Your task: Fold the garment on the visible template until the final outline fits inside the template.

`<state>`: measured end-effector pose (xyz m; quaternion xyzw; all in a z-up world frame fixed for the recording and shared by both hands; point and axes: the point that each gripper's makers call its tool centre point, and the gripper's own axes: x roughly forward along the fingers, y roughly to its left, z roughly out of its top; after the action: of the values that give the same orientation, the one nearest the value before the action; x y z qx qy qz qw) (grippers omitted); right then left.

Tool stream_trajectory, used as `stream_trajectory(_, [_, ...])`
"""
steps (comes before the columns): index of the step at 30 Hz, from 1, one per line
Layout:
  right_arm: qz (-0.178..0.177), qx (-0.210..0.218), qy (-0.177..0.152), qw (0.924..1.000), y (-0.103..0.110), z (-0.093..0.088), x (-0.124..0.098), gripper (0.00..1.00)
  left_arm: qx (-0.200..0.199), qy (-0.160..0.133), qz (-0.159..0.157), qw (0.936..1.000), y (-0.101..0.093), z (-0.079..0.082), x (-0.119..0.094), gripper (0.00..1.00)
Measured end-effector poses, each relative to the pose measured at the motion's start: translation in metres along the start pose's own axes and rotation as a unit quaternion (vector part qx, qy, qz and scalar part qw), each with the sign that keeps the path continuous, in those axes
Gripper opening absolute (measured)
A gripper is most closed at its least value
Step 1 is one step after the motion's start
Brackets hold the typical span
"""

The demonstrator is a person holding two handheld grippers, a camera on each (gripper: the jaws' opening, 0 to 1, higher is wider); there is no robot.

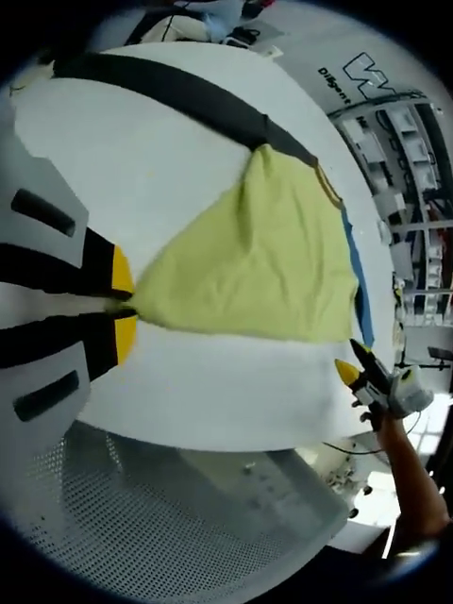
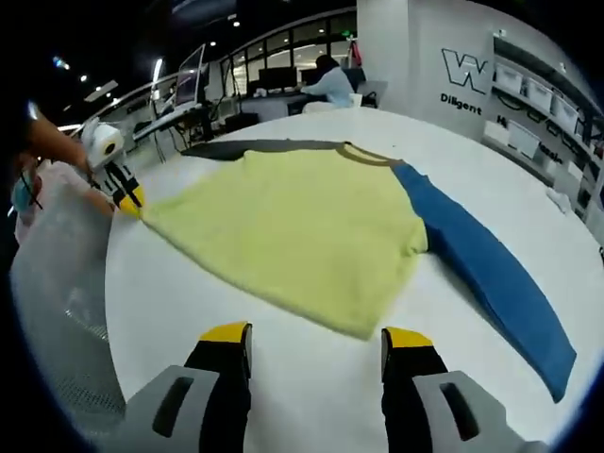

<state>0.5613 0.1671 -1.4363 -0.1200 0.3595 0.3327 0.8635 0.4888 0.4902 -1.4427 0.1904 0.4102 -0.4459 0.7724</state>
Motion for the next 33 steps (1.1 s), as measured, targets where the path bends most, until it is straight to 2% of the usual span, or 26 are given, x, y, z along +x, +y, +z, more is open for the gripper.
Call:
stream_trajectory(1, [0.001,0.001,0.001,1.0,0.0,0.0,0.0,0.51,-0.008,-0.003,0.0,1.0,0.001,0.002,0.0,0.03])
stream_trajectory(3, [0.001,0.002,-0.001,1.0,0.001,0.0,0.0,0.51,-0.051,-0.014,-0.007,0.9986,0.003,0.008,-0.003,0.02])
stream_trajectory(5, [0.002,0.0,-0.001,1.0,0.002,0.001,0.0,0.52,-0.078,-0.04,0.001,0.9962,0.012,0.021,-0.008,0.02])
stream_trajectory(12, [-0.004,0.002,0.0,1.0,-0.002,0.004,0.006,0.53,-0.116,-0.077,0.036,0.9896,0.05,0.052,-0.02,0.02])
stream_trajectory(19, [-0.009,0.02,0.002,0.9998,-0.01,0.002,0.008,0.52,-0.136,-0.085,0.064,0.9849,0.07,0.059,-0.024,0.02])
stream_trajectory(22, [-0.009,0.03,0.003,0.9995,-0.013,0.001,0.01,0.5,-0.16,-0.091,0.076,0.98,0.08,0.061,-0.026,0.02])
stream_trajectory(25, [-0.003,0.036,0.005,0.9993,-0.011,0.001,0.013,0.41,-0.171,-0.095,0.08,0.9773,0.079,0.062,-0.028,0.02])
stream_trajectory(26, [0.0,0.024,-0.007,0.9997,-0.011,0.006,0.015,0.36,-0.174,-0.096,0.081,0.9767,0.081,0.063,-0.028,0.02])
stream_trajectory(28, [-0.001,0.036,0.004,0.9993,-0.009,0.006,0.016,0.23,-0.178,-0.096,0.082,0.9759,0.08,0.064,-0.028,0.02])
stream_trajectory(31, [0.0,0.02,0.002,0.9998,-0.008,0.01,0.017,0.14,-0.175,-0.093,0.083,0.9768,0.078,0.064,-0.029,0.02])
stream_trajectory(32, [-0.002,0.015,0.003,0.9999,-0.009,0.011,0.017,0.1,-0.174,-0.092,0.083,0.9769,0.078,0.064,-0.029,0.02])
stream_trajectory(33, [-0.008,0.002,0.0,1.0,-0.013,0.014,0.015,0.01,-0.174,-0.092,0.084,0.9768,0.081,0.063,-0.03,0.02])
